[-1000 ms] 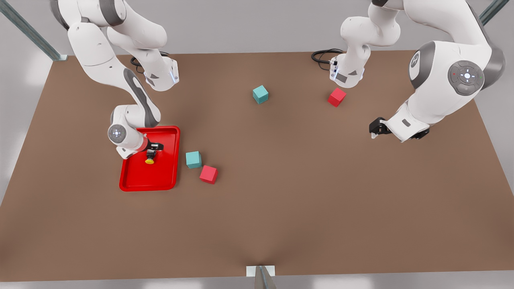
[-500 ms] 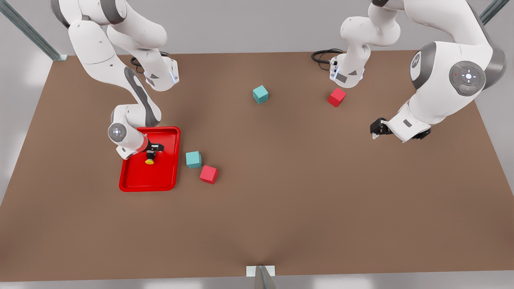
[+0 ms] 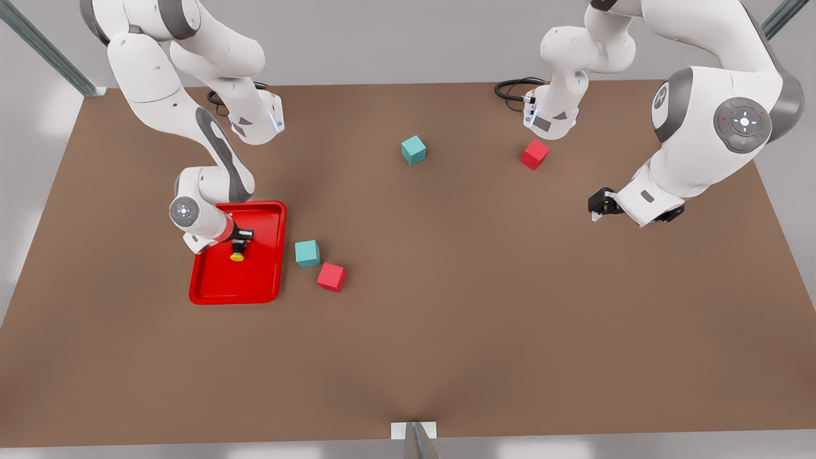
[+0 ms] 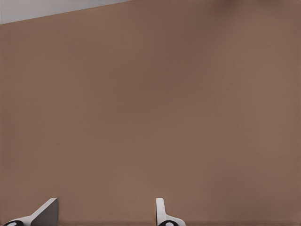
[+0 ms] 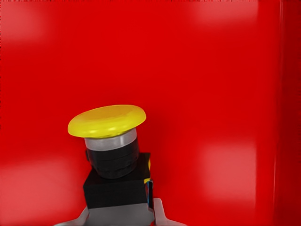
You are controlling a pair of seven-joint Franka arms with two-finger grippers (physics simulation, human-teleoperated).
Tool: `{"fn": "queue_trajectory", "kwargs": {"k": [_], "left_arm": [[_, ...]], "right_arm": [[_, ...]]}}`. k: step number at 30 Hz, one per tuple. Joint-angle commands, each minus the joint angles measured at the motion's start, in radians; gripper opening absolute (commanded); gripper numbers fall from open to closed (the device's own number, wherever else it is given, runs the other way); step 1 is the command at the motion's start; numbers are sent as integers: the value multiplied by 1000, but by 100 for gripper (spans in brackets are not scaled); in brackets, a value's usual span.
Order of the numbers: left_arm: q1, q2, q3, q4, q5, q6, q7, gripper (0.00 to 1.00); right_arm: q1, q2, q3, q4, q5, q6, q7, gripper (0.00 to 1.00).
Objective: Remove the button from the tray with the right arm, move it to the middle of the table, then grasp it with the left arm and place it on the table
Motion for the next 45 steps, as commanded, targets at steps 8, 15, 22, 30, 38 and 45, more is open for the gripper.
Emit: {"fn": "queue_trajectory", "kwargs": {"k": [8, 15, 22, 30, 38, 45], "left_arm": [[2, -1, 1, 0, 1, -1, 24, 100], [2, 1, 1, 0, 1, -1, 24, 100], [2, 2, 1, 0, 1, -2, 24, 100], [2, 2, -1, 0, 1, -4, 24, 100], [2, 22, -1, 4, 2, 8, 26, 100], [2, 28, -2, 4, 2, 18, 23, 100]], "right_arm": [[15, -89, 89, 267, -2, -349, -4, 40], [101, -76, 279, 491, 6, -481, 327, 40], [520, 206, 279, 880, 73, -533, 1022, 40], [810, 697, 153, 1511, 77, -585, 1427, 41], [853, 828, 101, 1517, 93, -410, 1495, 44], [859, 848, 102, 1518, 92, -413, 1461, 100]]}}
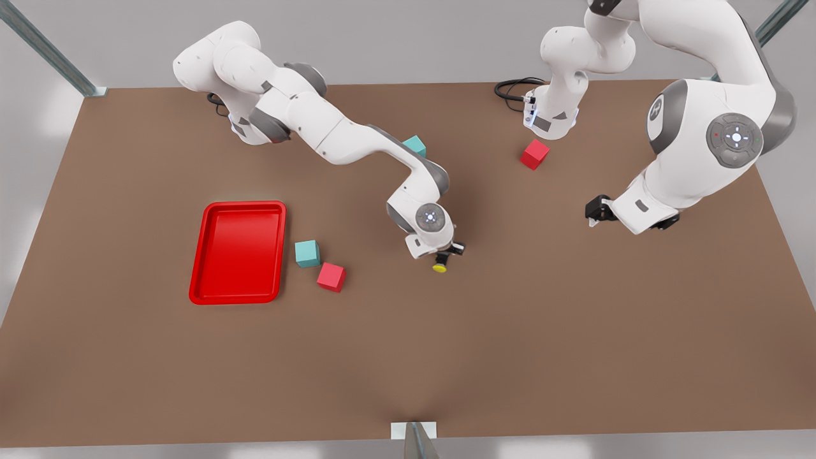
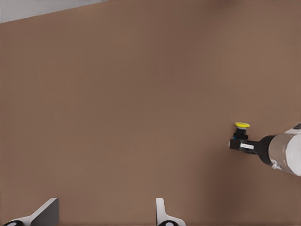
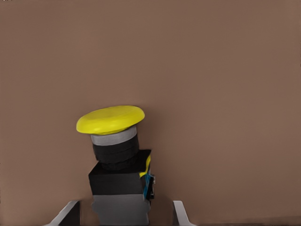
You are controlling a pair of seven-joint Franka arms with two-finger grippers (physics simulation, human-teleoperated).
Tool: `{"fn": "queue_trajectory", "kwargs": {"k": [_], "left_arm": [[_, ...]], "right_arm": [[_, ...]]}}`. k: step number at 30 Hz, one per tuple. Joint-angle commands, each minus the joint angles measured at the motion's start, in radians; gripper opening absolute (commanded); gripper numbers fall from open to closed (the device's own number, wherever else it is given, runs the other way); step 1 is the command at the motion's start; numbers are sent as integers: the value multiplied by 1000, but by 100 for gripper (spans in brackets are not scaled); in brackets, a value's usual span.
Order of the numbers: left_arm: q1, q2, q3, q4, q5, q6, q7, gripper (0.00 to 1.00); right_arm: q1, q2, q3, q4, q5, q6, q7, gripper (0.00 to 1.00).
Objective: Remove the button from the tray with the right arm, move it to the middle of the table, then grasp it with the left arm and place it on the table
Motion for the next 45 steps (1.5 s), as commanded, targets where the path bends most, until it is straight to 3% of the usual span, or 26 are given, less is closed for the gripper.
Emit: {"fn": "queue_trajectory", "kwargs": {"k": [1, 4, 8, 10, 13, 16, 18, 22, 40, 45], "left_arm": [[-2, -1, 0, 0, 1, 8, -1, 100], [-18, 73, -117, 4, 8, 21, -66, 100], [-229, 260, -160, 2, 10, 291, -461, 100], [-264, 327, -160, -1, 10, 408, -495, 100], [-282, 382, -161, -59, 5, 605, -503, 100], [-281, 384, -161, -147, 8, 707, -490, 100], [-284, 330, -163, -318, 10, 853, -490, 100], [-301, 346, -192, -408, 10, 885, -492, 100], [-292, 507, -214, -398, 14, 956, -599, 100], [-290, 508, -214, -389, 14, 956, -596, 85]], "right_arm": [[2, -11, -1, 0, -2, 14, 352, 100], [-22, -220, 8, -8, -4, -2, 313, 100], [-173, -413, 8, -15, -2, -386, -114, 100], [-254, -478, -1, -23, -8, -512, -414, 100], [-510, -747, 10, -348, -16, -529, -867, 100], [-693, -903, 27, -495, -183, -530, -1114, 100], [-720, -910, 56, -500, -277, -526, -1140, 100], [-720, -906, 57, -483, -271, -532, -1139, 100], [-800, -893, 50, -439, -165, -575, -1149, 100], [-825, -893, 47, -411, -157, -575, -1149, 100]]}}
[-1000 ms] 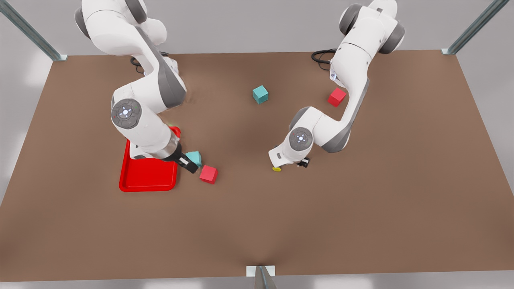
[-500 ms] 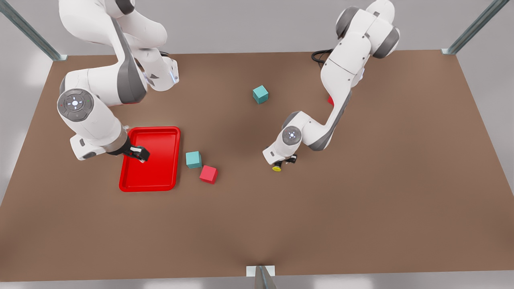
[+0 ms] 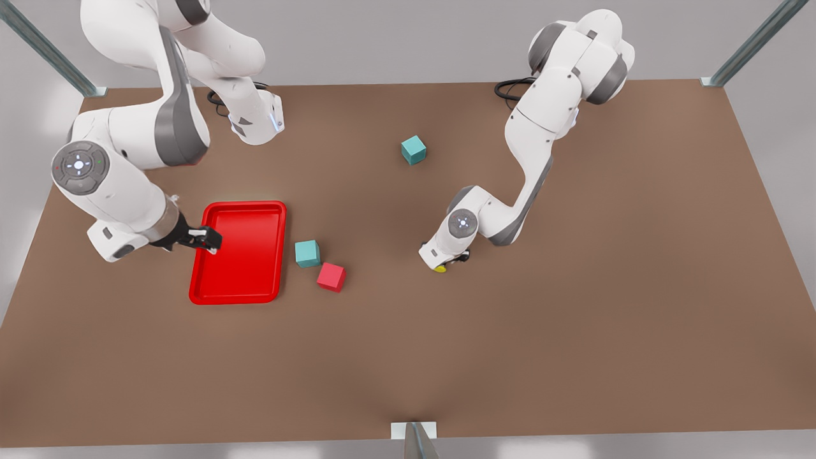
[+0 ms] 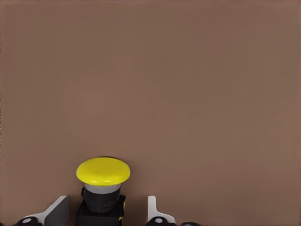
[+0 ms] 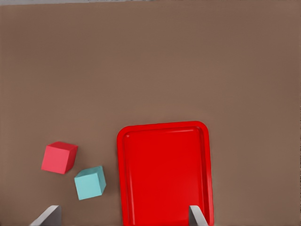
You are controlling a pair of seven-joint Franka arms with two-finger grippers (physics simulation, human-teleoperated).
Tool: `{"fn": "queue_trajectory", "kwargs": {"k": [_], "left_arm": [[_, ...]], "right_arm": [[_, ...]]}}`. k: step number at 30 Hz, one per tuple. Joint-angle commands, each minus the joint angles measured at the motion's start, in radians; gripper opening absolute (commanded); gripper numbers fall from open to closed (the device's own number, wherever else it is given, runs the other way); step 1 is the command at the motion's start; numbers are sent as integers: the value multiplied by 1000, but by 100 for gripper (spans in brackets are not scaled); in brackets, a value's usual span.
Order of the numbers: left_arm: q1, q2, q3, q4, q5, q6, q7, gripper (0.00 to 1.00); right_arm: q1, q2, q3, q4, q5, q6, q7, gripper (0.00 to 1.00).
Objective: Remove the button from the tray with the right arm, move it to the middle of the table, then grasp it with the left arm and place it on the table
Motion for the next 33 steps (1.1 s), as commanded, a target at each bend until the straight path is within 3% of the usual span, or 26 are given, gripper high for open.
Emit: {"fn": "queue_trajectory", "kwargs": {"k": [1, 7, 9, 16, 24, 27, 30, 33], "left_arm": [[1, -2, 1, 4, 2, 4, -86, 84], [9, -4, 3, 7, 1, 3, -65, 70], [8, -2, 3, 7, 1, 0, -66, 58], [8, 0, 4, 7, 1, -3, -65, 44], [8, -33, 23, 26, -1, -69, -63, 43], [-3, -92, 79, 64, -3, -167, -86, 43], [-5, -108, 130, 193, 45, -223, -459, 43], [-42, -105, 130, 227, 508, -305, -1281, 43]], "right_arm": [[-9, -1, -1, 4, 2, -2, -179, 100], [-16, -1, -1, 4, 2, -2, -179, 100], [-23, -1, -1, 4, 4, -2, -178, 100], [-66, -3, 7, 10, 31, -10, -176, 100], [-60, -1, 6, 10, 30, -28, -176, 100], [-59, -1, 7, 10, 31, -28, -178, 100], [-54, 1, 7, 9, 33, -27, -176, 100], [-54, 1, 7, 9, 33, -27, -176, 100]]}}
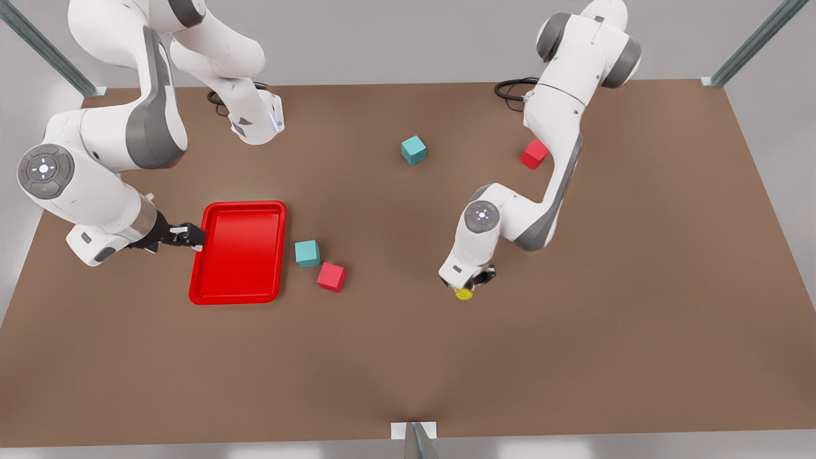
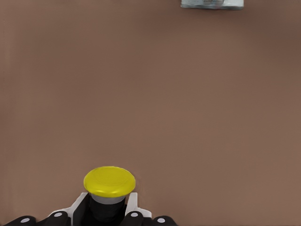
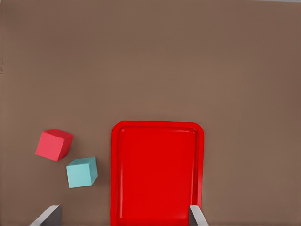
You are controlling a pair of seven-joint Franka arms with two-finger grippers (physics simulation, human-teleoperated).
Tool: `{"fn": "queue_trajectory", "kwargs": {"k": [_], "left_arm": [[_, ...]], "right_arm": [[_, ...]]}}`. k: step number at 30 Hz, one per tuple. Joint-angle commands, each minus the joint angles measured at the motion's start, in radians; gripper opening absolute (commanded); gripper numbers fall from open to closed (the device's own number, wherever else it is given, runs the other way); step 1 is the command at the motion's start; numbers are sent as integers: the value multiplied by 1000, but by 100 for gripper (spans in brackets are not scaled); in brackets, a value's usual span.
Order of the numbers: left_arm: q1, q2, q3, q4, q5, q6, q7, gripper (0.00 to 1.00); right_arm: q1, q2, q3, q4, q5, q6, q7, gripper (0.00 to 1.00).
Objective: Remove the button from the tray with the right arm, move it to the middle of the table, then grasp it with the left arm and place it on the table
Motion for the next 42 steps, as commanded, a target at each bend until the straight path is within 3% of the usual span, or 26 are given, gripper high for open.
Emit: {"fn": "queue_trajectory", "kwargs": {"k": [1, 4, 13, 19, 34, 35, 36, 37, 42], "left_arm": [[-37, -2, 1, 12, 398, -227, -1248, 43], [-109, 14, 0, 43, 688, -500, -1837, 43], [-266, 202, 0, 35, 808, -786, -2577, 43], [-284, 314, 0, 35, 895, -826, -2638, 43], [-286, 380, 0, 14, 1002, -764, -2683, 45], [-286, 383, 0, 14, 1010, -764, -2676, 55], [-286, 389, 0, 14, 1013, -766, -2675, 83], [-286, 393, 0, 14, 1013, -767, -2673, 100], [-290, 395, 0, 15, 1015, -770, -2673, 100]], "right_arm": [[0, -1, 0, 0, 1, -1, -29, 100], [1, -1, 0, -1, 1, -1, -29, 100], [14, 0, 2, -1, 1, -3, -31, 100], [20, 7, 0, -1, -1, -1, -29, 100], [21, 7, 2, -1, -1, -1, -29, 100], [21, 7, 0, -1, -1, -1, -29, 100], [21, 8, 2, -1, -1, -1, -29, 100], [21, 8, 2, -1, -1, -1, -29, 100], [21, 8, 0, -1, -1, -1, -29, 100]]}}
